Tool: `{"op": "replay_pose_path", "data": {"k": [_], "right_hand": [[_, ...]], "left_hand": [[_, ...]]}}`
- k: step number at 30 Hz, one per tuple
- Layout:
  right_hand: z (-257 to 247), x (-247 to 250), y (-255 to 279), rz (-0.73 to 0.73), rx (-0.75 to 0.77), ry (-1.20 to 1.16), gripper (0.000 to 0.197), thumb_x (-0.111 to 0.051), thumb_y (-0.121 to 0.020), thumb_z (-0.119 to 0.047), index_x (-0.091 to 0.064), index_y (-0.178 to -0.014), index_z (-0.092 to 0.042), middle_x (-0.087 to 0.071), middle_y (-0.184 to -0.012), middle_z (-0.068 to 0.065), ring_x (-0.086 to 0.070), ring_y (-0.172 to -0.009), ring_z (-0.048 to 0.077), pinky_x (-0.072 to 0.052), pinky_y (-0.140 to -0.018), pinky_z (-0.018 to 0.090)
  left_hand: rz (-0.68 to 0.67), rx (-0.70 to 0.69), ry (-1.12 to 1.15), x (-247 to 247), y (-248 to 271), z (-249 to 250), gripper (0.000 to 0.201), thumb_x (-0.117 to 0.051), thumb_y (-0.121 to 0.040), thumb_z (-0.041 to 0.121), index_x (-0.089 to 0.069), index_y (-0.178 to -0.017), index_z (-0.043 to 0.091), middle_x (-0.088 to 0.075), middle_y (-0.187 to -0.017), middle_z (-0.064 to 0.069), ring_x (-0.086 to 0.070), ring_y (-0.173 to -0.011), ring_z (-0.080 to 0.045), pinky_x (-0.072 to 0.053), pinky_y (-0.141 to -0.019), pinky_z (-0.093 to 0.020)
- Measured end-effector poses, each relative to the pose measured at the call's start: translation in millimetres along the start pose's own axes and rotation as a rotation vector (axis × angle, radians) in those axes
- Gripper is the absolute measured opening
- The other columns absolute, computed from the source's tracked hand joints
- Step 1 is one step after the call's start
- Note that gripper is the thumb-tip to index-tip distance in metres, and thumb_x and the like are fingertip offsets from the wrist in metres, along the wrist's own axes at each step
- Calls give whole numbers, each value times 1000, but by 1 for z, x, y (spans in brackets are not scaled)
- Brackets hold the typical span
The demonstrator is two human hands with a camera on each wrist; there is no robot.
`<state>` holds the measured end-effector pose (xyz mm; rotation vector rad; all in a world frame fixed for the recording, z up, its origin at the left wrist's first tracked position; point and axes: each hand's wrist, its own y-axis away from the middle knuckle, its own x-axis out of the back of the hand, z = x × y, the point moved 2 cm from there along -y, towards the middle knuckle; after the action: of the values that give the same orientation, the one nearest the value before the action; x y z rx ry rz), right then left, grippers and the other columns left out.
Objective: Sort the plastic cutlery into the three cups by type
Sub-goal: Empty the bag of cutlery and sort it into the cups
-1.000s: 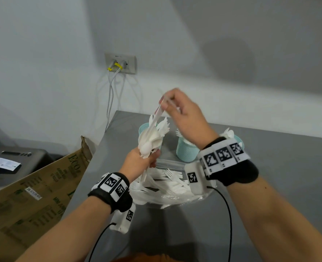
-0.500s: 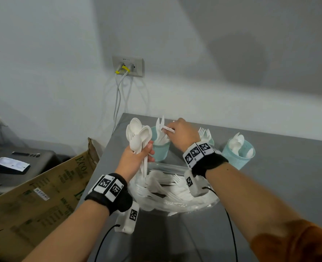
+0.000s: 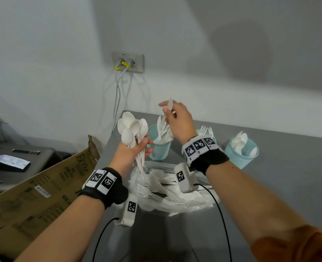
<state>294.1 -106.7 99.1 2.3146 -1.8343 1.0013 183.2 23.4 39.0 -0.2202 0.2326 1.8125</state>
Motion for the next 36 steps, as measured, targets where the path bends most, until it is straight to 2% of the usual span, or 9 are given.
{"op": "replay_pose_path", "data": {"k": [5,10,14,19,23,26,31,33,36], "right_hand": [[25,-19,11,-188,-86,173,17,-55,-91,-13,-61,-106,-18,-65,-88,3,-58,-82,19,-49,-80,33],[20,-21,12,-264,-30,366,41,-31,-102,-33,-48,-135,-16,-56,-128,8,-44,-122,27,-27,-106,35],[-4,-5,20,-17,65,126,35,-42,-99,-35,-54,-130,-23,-54,-116,3,-40,-111,20,-32,-100,30],[-19,-2,25,-254,12,35,19,-57,-91,-33,-70,-89,-20,-56,-86,-8,-51,-96,16,-42,-88,29],[-18,3,24,-330,-138,-57,18,-59,-91,-23,-65,-84,-7,-60,-75,0,-56,-68,12,-47,-74,31],[-18,6,25,-336,-146,-16,14,-53,-95,-20,-58,-85,-12,-55,-82,1,-50,-73,13,-41,-73,28],[-15,11,27,-169,-129,3,16,-49,-96,-15,-57,-83,-21,-39,-106,-1,-40,-111,20,-33,-102,28],[-16,16,29,-114,-132,-48,16,-49,-95,-14,-59,-85,-20,-40,-106,-1,-41,-110,17,-32,-101,27],[-14,16,37,-142,-190,-249,7,-54,-95,-20,-56,-100,-15,-50,-101,2,-51,-86,13,-41,-82,26]], "left_hand": [[-81,55,38,-4,1,-1,23,-52,-96,13,-59,-117,15,-71,-92,-4,-67,-70,-18,-59,-77,-33],[-116,67,38,-7,2,1,29,-51,-96,16,-56,-124,17,-71,-88,-4,-63,-64,-16,-57,-66,-27],[-154,76,18,-8,3,3,26,-50,-96,15,-59,-120,19,-71,-89,-5,-65,-66,-17,-58,-71,-29],[-171,81,-66,-13,6,1,19,-55,-94,14,-64,-111,17,-72,-87,-5,-66,-66,-16,-56,-66,-25],[-186,92,-79,-17,8,0,17,-59,-92,14,-63,-108,12,-71,-85,-5,-65,-67,-19,-57,-69,-26],[-204,108,-68,-21,9,1,16,-58,-92,15,-63,-105,9,-69,-84,-4,-64,-63,-18,-57,-66,-27],[-177,136,-72,-21,9,1,32,-56,-92,28,-59,-117,9,-64,-85,2,-55,-56,-12,-56,-67,-31],[-137,133,-79,-20,9,1,26,-54,-94,29,-60,-112,12,-63,-85,2,-53,-54,-11,-56,-66,-30],[-107,113,-76,-23,8,3,21,-53,-95,29,-61,-107,14,-62,-84,0,-48,-51,-13,-52,-62,-28]]}}
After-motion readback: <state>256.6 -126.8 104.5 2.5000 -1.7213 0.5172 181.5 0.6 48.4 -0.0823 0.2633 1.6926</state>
